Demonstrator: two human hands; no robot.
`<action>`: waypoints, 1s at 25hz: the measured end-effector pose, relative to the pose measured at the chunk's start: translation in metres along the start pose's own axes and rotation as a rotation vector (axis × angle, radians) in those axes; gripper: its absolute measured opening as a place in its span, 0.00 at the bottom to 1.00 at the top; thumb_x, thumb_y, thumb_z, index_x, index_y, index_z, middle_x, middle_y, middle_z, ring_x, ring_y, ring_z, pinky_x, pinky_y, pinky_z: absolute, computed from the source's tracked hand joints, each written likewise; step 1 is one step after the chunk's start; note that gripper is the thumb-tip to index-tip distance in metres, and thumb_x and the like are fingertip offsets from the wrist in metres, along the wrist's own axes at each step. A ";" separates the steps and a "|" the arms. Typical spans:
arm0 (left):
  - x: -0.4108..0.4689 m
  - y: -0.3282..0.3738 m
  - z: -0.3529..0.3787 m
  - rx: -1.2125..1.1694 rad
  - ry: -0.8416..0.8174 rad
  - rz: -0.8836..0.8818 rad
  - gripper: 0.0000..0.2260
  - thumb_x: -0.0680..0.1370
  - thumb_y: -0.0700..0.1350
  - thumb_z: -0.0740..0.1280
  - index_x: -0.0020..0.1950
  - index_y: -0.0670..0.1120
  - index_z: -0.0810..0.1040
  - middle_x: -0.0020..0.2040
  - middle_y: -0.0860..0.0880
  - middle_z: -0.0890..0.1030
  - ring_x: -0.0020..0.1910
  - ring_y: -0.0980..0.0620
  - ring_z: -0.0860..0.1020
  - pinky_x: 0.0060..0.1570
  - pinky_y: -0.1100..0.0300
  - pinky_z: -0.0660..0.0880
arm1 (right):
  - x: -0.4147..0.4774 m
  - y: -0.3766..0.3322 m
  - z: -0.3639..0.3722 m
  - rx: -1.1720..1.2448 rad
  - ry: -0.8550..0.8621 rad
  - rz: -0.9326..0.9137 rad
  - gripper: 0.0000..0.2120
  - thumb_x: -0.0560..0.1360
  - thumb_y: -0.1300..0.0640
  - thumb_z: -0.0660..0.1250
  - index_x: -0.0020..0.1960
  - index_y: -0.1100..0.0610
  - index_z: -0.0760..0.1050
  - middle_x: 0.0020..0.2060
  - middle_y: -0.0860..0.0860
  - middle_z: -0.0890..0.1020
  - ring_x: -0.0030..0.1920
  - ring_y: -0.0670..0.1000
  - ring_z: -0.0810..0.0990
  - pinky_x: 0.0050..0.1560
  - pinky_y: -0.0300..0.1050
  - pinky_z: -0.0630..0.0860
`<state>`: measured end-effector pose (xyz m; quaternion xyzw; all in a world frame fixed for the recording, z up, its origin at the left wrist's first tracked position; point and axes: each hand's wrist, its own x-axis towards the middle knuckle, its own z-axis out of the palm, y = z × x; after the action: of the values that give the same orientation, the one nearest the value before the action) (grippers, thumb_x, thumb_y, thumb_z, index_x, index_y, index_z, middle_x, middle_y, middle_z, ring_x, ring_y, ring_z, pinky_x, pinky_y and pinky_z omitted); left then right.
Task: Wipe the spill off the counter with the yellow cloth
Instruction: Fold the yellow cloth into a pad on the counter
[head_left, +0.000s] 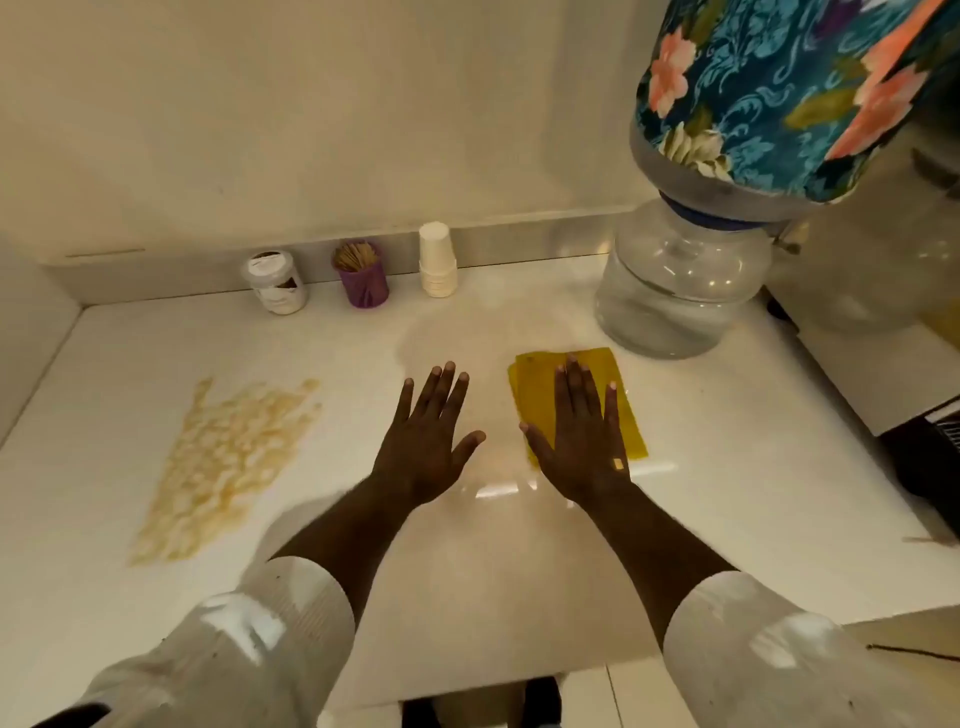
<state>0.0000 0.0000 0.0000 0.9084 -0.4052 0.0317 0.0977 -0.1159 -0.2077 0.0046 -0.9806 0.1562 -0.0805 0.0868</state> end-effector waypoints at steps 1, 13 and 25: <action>0.009 0.009 0.007 0.010 -0.017 -0.035 0.34 0.82 0.66 0.44 0.82 0.49 0.40 0.83 0.48 0.42 0.82 0.50 0.40 0.80 0.45 0.40 | 0.006 0.011 0.003 0.006 -0.014 0.005 0.42 0.80 0.33 0.45 0.83 0.60 0.42 0.82 0.57 0.46 0.82 0.57 0.44 0.79 0.64 0.42; 0.126 0.065 0.077 -0.057 -0.196 -0.065 0.26 0.86 0.51 0.49 0.82 0.42 0.48 0.83 0.42 0.50 0.82 0.45 0.47 0.80 0.50 0.42 | 0.083 0.116 0.059 0.020 -0.174 -0.066 0.34 0.79 0.48 0.50 0.82 0.60 0.53 0.82 0.58 0.55 0.81 0.59 0.52 0.79 0.60 0.44; 0.165 0.075 0.065 0.049 -0.202 -0.072 0.22 0.80 0.39 0.59 0.74 0.39 0.68 0.67 0.38 0.75 0.66 0.38 0.73 0.74 0.49 0.63 | 0.113 0.122 0.057 0.151 -0.186 -0.035 0.33 0.79 0.58 0.67 0.80 0.62 0.59 0.73 0.63 0.69 0.74 0.65 0.66 0.77 0.59 0.60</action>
<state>0.0531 -0.1829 -0.0299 0.9231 -0.3791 -0.0536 0.0352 -0.0353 -0.3500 -0.0605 -0.9771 0.1238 -0.0020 0.1730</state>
